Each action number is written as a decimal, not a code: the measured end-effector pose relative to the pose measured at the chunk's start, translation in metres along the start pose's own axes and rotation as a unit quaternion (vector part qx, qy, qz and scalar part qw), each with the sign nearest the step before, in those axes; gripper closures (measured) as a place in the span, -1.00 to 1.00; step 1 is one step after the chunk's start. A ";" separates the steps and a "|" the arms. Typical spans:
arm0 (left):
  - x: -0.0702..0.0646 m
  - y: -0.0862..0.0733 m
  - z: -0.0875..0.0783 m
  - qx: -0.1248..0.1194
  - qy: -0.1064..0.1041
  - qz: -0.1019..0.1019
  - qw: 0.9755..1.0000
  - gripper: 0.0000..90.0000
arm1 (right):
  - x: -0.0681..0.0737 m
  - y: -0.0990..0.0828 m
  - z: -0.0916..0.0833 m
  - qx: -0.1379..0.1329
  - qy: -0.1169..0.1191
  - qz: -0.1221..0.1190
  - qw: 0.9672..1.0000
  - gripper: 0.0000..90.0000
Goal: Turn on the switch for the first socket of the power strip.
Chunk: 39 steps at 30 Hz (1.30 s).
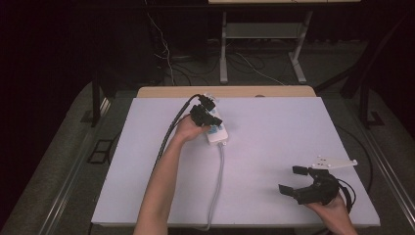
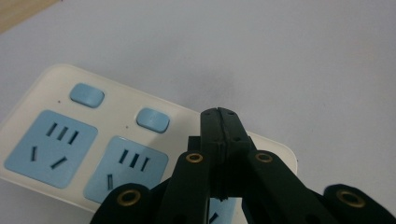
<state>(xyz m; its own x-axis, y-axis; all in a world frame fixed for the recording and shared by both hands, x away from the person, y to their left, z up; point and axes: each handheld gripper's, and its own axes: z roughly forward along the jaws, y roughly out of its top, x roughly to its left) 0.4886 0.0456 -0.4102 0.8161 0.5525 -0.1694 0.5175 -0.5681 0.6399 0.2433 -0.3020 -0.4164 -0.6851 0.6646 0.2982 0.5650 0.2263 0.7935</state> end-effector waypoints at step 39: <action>-0.011 -0.008 0.008 -0.023 0.039 -0.051 0.998 0.99 | -0.001 0.001 -0.011 -0.036 -0.028 0.002 0.999 -0.97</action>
<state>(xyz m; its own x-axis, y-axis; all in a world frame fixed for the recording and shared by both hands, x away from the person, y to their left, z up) 0.4771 0.0390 -0.4199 0.7370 0.6522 -0.1776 0.5825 -0.4795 0.6563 0.2394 -0.3100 -0.4101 -0.6552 0.7043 0.2734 0.5313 0.1724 0.8295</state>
